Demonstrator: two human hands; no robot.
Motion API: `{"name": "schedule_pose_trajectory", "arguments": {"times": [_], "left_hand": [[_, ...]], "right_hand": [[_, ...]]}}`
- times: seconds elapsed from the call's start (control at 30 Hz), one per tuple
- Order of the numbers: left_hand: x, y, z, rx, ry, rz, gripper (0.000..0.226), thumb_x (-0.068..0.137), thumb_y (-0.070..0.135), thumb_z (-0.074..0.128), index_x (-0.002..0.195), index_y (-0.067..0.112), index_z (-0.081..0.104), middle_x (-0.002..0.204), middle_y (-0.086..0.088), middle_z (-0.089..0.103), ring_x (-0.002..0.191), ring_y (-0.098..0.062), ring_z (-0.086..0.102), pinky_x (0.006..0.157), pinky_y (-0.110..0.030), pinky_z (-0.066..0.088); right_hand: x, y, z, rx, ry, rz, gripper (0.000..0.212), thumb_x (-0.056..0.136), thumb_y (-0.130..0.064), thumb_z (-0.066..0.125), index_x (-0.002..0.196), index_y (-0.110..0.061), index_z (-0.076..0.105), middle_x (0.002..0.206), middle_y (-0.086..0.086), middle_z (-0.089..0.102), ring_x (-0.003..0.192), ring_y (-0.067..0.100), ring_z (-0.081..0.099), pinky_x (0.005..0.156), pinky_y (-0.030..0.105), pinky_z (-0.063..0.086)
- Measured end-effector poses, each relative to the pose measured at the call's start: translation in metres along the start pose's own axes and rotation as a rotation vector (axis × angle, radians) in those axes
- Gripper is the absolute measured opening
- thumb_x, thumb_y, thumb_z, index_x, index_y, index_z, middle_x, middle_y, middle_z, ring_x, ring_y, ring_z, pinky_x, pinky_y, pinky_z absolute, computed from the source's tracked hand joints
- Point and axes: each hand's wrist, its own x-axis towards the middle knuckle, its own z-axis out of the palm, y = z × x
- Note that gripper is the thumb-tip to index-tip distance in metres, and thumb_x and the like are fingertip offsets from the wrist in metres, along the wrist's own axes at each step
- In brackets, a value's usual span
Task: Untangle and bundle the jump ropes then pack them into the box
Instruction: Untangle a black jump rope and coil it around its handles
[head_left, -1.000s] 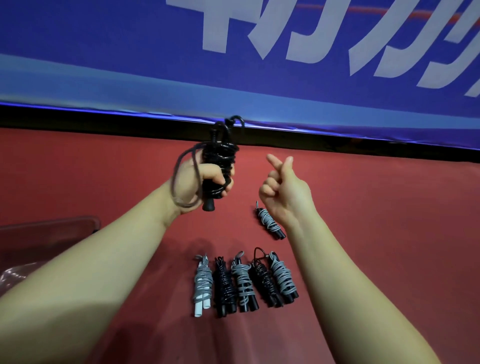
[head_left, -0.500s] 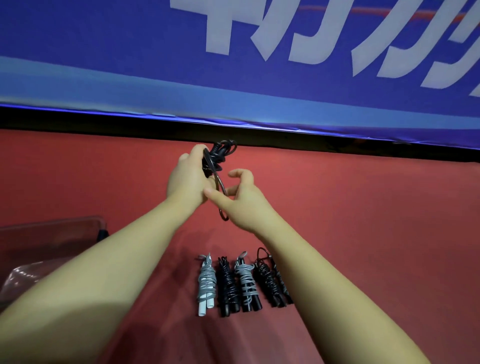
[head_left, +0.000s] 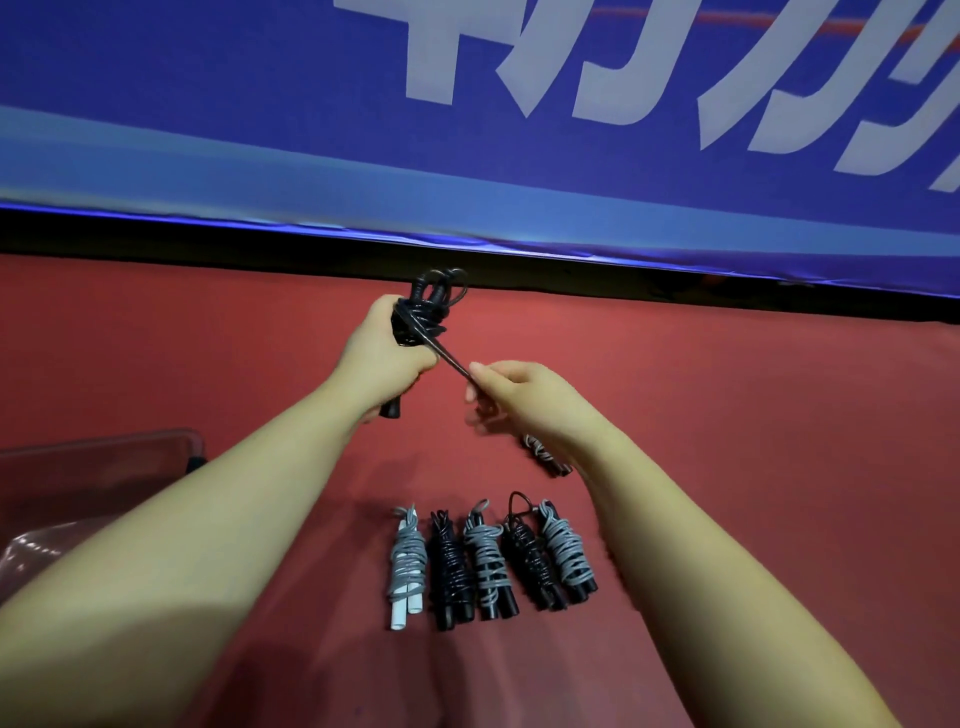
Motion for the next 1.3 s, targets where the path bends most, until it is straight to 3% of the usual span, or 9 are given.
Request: {"name": "schedule_pose_trajectory", "arguments": {"times": [0.17, 0.43, 0.53, 0.63, 0.77, 0.93, 1.1, 1.2, 1.3], "left_hand": [[-0.012, 0.013, 0.003, -0.297, -0.286, -0.087, 0.046, 0.073, -0.017, 0.05, 0.102, 0.019, 0.048, 0.065, -0.011, 0.051, 0.051, -0.021, 0.05, 0.048, -0.027, 0.037], [-0.017, 0.017, 0.001, -0.571, -0.417, -0.119, 0.039, 0.072, 0.025, 0.076, 0.1, 0.019, 0.048, 0.075, -0.01, 0.056, 0.054, -0.022, 0.055, 0.045, -0.026, 0.044], [-0.016, 0.02, 0.005, -0.527, -0.305, -0.091, 0.038, 0.068, 0.039, 0.065, 0.095, 0.02, 0.047, 0.07, -0.008, 0.054, 0.049, -0.02, 0.052, 0.043, -0.023, 0.041], [-0.015, 0.018, 0.009, -0.512, -0.233, -0.076, 0.037, 0.071, 0.042, 0.066, 0.094, 0.019, 0.048, 0.069, -0.007, 0.054, 0.048, -0.019, 0.052, 0.043, -0.023, 0.041], [-0.014, 0.014, 0.014, -0.502, -0.165, -0.022, 0.024, 0.084, 0.032, 0.066, 0.093, 0.018, 0.048, 0.069, -0.007, 0.052, 0.047, -0.018, 0.051, 0.043, -0.024, 0.04], [-0.015, 0.017, 0.015, -0.487, -0.179, 0.006, 0.033, 0.079, 0.036, 0.067, 0.098, 0.017, 0.048, 0.07, -0.008, 0.052, 0.048, -0.019, 0.05, 0.045, -0.026, 0.039], [-0.021, 0.019, 0.021, -0.512, -0.261, 0.005, 0.045, 0.066, 0.044, 0.067, 0.098, 0.019, 0.047, 0.072, -0.01, 0.052, 0.051, -0.02, 0.051, 0.046, -0.027, 0.041], [-0.022, 0.019, 0.027, -0.558, -0.255, -0.002, 0.029, 0.082, 0.019, 0.069, 0.101, 0.021, 0.047, 0.079, -0.009, 0.058, 0.051, -0.019, 0.052, 0.045, -0.026, 0.04], [-0.023, 0.018, 0.026, -0.507, -0.309, 0.031, 0.035, 0.086, -0.004, 0.062, 0.103, 0.021, 0.045, 0.081, -0.009, 0.058, 0.054, -0.019, 0.053, 0.045, -0.026, 0.04]], "right_hand": [[0.007, 0.005, -0.01, -0.222, 0.394, -0.311, 0.008, 0.086, -0.017, 0.066, 0.079, -0.016, 0.064, 0.071, -0.005, 0.062, 0.068, 0.009, 0.055, 0.072, 0.026, 0.046], [0.002, 0.001, -0.011, -0.127, 0.413, -0.457, 0.018, 0.082, -0.012, 0.069, 0.078, -0.025, 0.057, 0.075, -0.006, 0.058, 0.066, 0.009, 0.054, 0.068, 0.024, 0.046], [-0.001, 0.001, -0.01, 0.195, 0.483, -0.469, 0.026, 0.082, -0.005, 0.069, 0.094, -0.023, 0.055, 0.09, -0.004, 0.054, 0.069, 0.007, 0.056, 0.067, 0.019, 0.049], [0.001, -0.002, 0.001, 0.896, 0.404, -0.347, 0.031, 0.087, 0.005, 0.058, 0.114, -0.012, 0.054, 0.105, 0.003, 0.056, 0.08, 0.005, 0.062, 0.071, 0.014, 0.052], [0.003, -0.011, 0.015, 1.368, 0.291, -0.14, 0.01, 0.091, 0.001, 0.052, 0.096, 0.0, 0.06, 0.088, 0.007, 0.061, 0.061, 0.005, 0.065, 0.066, 0.014, 0.055], [0.004, -0.018, 0.017, 1.334, 0.233, -0.129, 0.014, 0.095, -0.014, 0.05, 0.103, -0.008, 0.06, 0.089, 0.004, 0.063, 0.072, 0.007, 0.059, 0.065, 0.013, 0.053], [0.005, -0.021, 0.013, 1.186, 0.357, 0.004, 0.012, 0.092, -0.026, 0.057, 0.094, -0.018, 0.066, 0.075, -0.01, 0.068, 0.065, 0.002, 0.062, 0.065, 0.017, 0.051], [0.009, -0.025, 0.007, 1.332, 0.342, 0.035, 0.01, 0.091, -0.018, 0.058, 0.086, -0.011, 0.063, 0.063, -0.005, 0.066, 0.057, 0.005, 0.065, 0.06, 0.018, 0.056], [0.012, -0.028, -0.005, 0.989, 0.387, -0.064, 0.012, 0.094, -0.014, 0.055, 0.085, -0.011, 0.063, 0.062, -0.004, 0.062, 0.05, 0.001, 0.056, 0.04, 0.011, 0.039]]}}
